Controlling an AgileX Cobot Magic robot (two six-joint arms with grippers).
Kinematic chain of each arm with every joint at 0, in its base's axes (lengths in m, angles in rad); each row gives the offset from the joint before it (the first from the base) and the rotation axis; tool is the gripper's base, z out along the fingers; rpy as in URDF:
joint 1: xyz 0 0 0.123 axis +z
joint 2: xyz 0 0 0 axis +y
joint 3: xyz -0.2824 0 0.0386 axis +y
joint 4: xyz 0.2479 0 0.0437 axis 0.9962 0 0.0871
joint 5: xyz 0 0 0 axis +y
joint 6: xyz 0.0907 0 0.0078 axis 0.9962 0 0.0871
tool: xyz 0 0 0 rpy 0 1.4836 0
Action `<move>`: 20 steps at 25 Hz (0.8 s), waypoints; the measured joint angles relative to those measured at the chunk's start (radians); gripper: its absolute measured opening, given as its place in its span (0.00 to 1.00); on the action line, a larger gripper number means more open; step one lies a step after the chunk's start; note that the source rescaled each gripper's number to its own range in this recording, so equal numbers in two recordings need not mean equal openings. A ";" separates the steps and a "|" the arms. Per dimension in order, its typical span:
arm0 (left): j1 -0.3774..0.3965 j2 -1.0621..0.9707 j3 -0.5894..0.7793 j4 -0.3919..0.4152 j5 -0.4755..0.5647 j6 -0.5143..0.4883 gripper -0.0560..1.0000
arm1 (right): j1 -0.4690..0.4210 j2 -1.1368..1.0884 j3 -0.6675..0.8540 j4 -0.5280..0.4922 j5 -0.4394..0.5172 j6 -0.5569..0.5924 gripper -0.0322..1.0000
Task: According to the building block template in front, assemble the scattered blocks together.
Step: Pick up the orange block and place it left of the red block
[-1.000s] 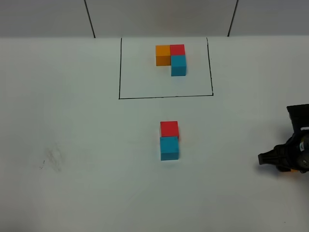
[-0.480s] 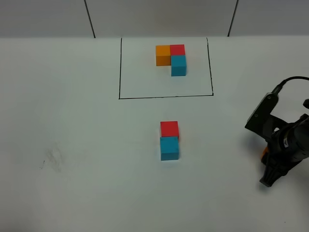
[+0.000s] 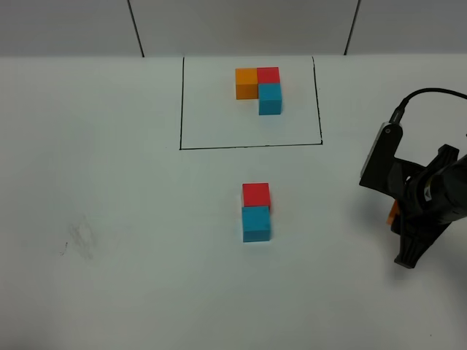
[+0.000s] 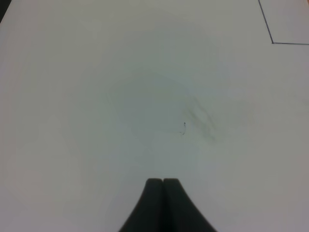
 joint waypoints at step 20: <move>0.000 0.000 0.000 0.000 0.000 -0.002 0.05 | 0.407 -0.008 -0.593 0.103 0.525 -0.199 0.45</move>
